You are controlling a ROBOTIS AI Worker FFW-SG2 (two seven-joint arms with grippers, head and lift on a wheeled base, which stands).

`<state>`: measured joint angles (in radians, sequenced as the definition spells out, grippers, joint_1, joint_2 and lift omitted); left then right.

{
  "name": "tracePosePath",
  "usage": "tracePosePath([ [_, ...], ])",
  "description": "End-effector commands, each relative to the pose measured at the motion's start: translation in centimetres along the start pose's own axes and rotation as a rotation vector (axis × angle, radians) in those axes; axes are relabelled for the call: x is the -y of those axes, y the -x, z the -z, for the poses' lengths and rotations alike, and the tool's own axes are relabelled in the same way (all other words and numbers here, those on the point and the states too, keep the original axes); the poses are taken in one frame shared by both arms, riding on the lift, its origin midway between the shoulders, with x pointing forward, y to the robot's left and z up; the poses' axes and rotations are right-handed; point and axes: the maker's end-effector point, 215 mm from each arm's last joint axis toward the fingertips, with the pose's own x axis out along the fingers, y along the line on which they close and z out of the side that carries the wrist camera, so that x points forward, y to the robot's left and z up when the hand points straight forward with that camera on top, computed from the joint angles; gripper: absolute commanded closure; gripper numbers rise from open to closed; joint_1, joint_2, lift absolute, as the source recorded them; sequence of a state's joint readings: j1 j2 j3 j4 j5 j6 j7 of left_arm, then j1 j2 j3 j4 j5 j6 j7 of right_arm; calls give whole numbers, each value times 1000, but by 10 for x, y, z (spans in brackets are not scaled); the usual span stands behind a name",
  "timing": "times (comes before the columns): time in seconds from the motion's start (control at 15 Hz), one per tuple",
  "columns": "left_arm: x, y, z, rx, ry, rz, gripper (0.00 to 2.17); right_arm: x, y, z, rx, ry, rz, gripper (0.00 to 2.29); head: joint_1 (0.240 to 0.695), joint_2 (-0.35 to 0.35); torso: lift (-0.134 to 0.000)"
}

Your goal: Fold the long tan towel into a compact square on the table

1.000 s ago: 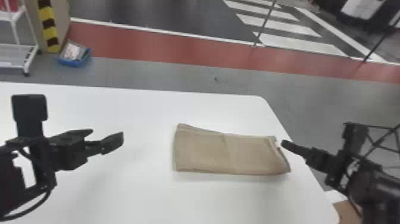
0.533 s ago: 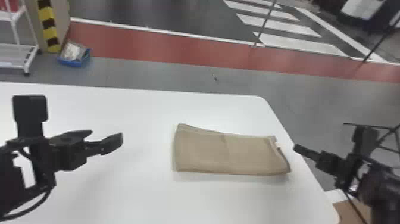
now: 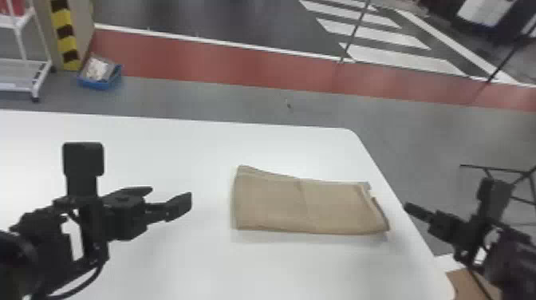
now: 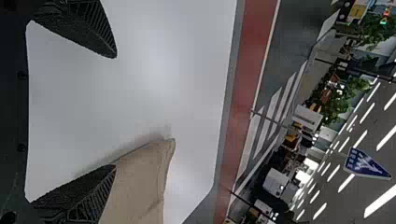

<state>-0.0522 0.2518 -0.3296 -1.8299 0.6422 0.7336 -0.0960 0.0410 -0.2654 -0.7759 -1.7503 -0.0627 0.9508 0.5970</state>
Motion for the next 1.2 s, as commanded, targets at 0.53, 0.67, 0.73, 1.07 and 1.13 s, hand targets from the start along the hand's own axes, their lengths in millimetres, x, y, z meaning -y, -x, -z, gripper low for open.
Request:
tracePosePath([
  [0.53, -22, 21, -32, 80, -13, -40, 43, -42, -46, 28, -78, 84, -32, 1274, 695, -350, -124],
  [0.67, -28, 24, -36, 90, -8, -46, 43, -64, -55, 36, -94, 102, -62, 1274, 695, -350, -124],
  [0.73, -28, 25, -36, 90, -7, -46, 43, -75, -58, 42, -102, 101, -77, 1274, 695, -350, -124],
  [1.07, -27, 24, -40, 98, -9, -43, 43, -128, -63, 53, -122, 113, -142, 1274, 695, -350, -124],
  [1.13, -27, 24, -40, 98, -9, -43, 43, -142, -63, 54, -127, 119, -157, 1274, 695, -350, -124],
])
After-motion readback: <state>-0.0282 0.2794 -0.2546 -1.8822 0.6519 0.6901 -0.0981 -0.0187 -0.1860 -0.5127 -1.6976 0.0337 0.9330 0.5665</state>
